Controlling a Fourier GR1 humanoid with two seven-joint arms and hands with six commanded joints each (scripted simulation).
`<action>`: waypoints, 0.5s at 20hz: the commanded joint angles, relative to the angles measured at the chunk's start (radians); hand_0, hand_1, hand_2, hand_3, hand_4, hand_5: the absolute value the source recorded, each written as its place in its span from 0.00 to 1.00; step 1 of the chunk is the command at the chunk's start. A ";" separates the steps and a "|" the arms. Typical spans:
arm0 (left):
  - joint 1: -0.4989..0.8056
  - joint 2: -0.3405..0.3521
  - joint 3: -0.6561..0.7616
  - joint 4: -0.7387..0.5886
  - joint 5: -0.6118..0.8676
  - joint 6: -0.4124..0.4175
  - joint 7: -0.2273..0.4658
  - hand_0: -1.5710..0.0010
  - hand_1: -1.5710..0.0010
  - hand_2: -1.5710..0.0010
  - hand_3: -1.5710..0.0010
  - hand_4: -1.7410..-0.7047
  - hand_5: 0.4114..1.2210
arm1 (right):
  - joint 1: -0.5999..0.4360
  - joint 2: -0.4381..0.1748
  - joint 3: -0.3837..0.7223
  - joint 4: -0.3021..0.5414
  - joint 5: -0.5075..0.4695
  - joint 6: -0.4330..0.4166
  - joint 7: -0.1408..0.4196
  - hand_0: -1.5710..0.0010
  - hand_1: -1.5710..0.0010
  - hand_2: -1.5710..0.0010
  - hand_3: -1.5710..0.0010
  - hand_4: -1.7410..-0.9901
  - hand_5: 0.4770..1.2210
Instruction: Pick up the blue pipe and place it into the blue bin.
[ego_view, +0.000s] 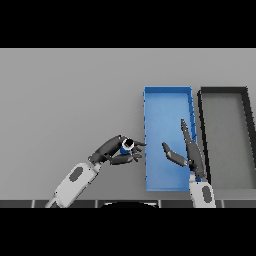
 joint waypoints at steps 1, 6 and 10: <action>-0.003 0.006 0.008 0.004 -0.001 0.002 -0.002 0.00 0.00 0.00 0.05 0.00 1.00 | 0.005 0.003 0.000 -0.005 -0.003 -0.001 0.005 1.00 1.00 1.00 1.00 0.75 0.17; -0.010 -0.007 0.005 0.029 -0.016 0.001 0.000 0.00 0.00 0.00 0.05 0.00 1.00 | -0.001 -0.012 -0.027 -0.075 -0.186 0.116 -0.038 1.00 1.00 1.00 1.00 0.73 0.18; -0.007 -0.005 -0.002 0.020 -0.018 -0.005 0.003 0.00 0.00 0.00 0.05 0.00 1.00 | -0.063 -0.140 -0.029 -0.197 -0.411 0.299 0.089 1.00 1.00 1.00 1.00 0.61 0.08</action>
